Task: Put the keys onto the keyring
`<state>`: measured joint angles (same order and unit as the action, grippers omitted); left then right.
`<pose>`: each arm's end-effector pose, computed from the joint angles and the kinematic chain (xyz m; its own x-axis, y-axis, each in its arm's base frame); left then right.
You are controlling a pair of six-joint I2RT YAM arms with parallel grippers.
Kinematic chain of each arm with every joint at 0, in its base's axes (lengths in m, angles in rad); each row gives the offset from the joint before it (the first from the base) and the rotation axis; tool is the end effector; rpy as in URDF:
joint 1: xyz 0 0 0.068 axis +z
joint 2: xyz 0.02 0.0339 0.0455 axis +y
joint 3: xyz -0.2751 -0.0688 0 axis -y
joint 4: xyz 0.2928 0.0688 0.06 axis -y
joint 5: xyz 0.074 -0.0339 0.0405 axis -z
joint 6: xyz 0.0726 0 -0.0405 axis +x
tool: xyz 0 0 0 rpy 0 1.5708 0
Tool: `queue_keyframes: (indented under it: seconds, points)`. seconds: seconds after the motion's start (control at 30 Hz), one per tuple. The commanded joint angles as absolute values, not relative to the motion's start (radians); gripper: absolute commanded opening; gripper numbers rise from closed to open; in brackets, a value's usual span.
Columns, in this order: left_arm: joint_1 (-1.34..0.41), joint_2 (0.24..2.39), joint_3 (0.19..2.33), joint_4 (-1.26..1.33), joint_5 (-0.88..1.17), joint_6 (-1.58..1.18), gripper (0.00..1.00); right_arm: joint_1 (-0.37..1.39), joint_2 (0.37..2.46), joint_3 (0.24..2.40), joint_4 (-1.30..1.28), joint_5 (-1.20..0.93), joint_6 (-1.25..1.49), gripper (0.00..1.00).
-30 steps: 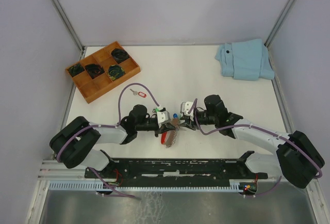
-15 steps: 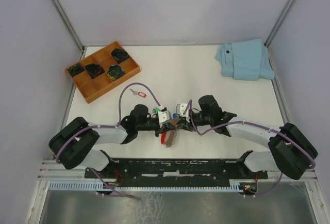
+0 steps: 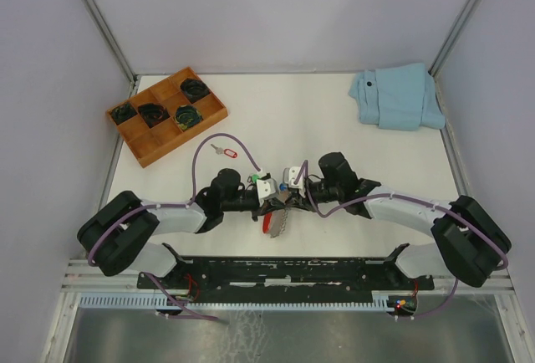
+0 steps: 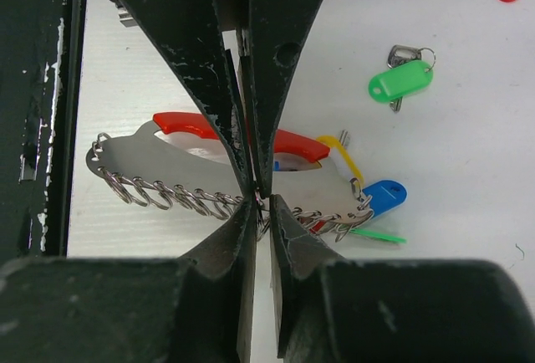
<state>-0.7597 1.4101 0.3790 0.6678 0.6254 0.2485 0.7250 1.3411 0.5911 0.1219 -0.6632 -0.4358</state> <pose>0.1898 -0.2389 0.1175 -0.0148 0.2891 -0.9572 0.9891 0.1443 0.0283 0.2089 0.2448 0.1486 -0.0207 -0.4628 -0.8862 -0.9974 0.0708 -0.0136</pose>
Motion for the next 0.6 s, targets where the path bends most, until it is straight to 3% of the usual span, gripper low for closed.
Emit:
queue_keyframes:
  seconds: [0.0,0.43,0.57]
  points:
    - [-0.767,1.375,0.414,0.7,0.621,0.284,0.03,0.73,1.348,0.633,0.11,-0.673,-0.46,0.16]
    - [-0.77,1.379,0.426,0.673,0.629,0.283,0.03,0.729,1.362,0.635,0.112,-0.658,-0.474,0.01]
    - [-0.769,1.352,0.422,0.675,0.612,0.267,0.16,0.721,1.351,0.617,0.123,-0.662,-0.498,0.01]
